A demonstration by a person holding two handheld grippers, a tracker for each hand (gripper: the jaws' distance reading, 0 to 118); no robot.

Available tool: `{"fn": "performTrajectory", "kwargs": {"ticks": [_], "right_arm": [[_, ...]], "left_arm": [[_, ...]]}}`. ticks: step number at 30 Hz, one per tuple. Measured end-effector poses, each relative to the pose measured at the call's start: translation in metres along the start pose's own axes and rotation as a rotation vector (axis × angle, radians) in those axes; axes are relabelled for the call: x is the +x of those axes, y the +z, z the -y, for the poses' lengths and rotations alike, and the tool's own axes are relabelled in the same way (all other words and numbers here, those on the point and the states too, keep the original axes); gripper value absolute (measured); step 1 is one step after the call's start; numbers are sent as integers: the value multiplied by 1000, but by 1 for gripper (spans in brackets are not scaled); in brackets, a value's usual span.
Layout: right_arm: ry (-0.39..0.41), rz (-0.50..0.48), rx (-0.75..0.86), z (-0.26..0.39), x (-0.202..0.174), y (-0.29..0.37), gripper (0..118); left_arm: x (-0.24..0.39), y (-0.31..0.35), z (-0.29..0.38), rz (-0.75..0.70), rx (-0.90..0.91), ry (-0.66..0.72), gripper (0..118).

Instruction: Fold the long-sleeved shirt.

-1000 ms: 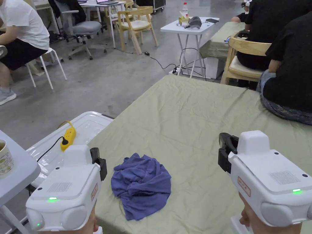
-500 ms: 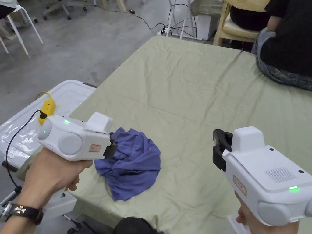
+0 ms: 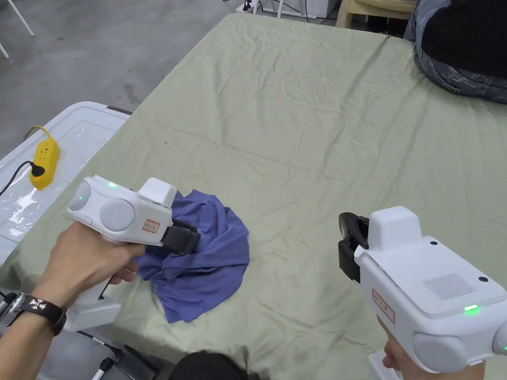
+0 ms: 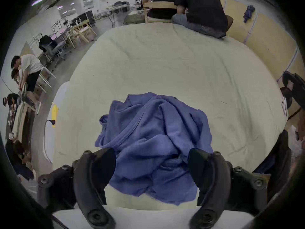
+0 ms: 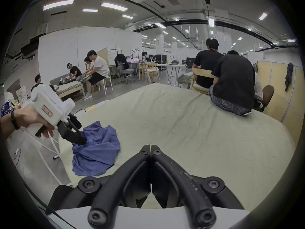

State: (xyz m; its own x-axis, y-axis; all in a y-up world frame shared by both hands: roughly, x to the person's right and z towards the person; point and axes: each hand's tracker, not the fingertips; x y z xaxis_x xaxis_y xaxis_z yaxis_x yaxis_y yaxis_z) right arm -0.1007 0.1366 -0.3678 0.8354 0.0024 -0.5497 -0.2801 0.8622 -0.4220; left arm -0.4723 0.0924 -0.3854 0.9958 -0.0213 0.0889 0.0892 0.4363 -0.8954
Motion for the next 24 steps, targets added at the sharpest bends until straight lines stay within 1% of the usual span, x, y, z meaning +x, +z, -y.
{"fn": "performTrajectory", "kwargs": {"ticks": [2, 4, 6, 7, 9, 11, 12, 13, 15, 16, 17, 19, 22, 24], "right_arm": [[-2, 1, -14, 3, 1, -3, 1], [-6, 2, -25, 7, 1, -5, 1], [-4, 1, -30, 9, 1, -6, 1], [-3, 4, -34, 9, 1, -6, 2], [-1, 3, -38, 9, 1, -6, 1], [6, 5, -36, 8, 1, -6, 1], [7, 4, -36, 7, 2, -6, 2], [9, 6, -38, 6, 2, -6, 1], [7, 13, -35, 6, 2, -5, 2], [0, 7, -34, 6, 3, -5, 2], [-4, 6, -32, 7, 3, -4, 1], [-5, 8, -30, 6, 2, -1, 1], [5, 6, -24, 5, 1, 7, 1], [7, 11, -10, 3, 2, 14, 1]], "left_arm": [[-9, -17, 0, 15, -19, 45, 92], [-13, -32, 0, -4, -59, 85, 92], [-16, -45, 6, 34, -80, 114, 92], [-18, -52, 10, 66, -100, 145, 92], [-17, -62, 16, 73, -145, 214, 92], [-11, -57, 17, 44, -91, 182, 89], [-9, -54, 16, 37, -89, 163, 83], [-8, -51, 16, 34, -71, 144, 71], [-8, -45, 17, 45, -47, 149, 54], [-8, -43, 18, 51, -33, 166, 36], [-7, -40, 21, 59, -13, 185, 29], [-6, -33, 27, 26, 49, 195, 25], [3, -17, 36, -4, 92, 200, 24], [9, 0, 40, -1, 167, 233, 24]]}}
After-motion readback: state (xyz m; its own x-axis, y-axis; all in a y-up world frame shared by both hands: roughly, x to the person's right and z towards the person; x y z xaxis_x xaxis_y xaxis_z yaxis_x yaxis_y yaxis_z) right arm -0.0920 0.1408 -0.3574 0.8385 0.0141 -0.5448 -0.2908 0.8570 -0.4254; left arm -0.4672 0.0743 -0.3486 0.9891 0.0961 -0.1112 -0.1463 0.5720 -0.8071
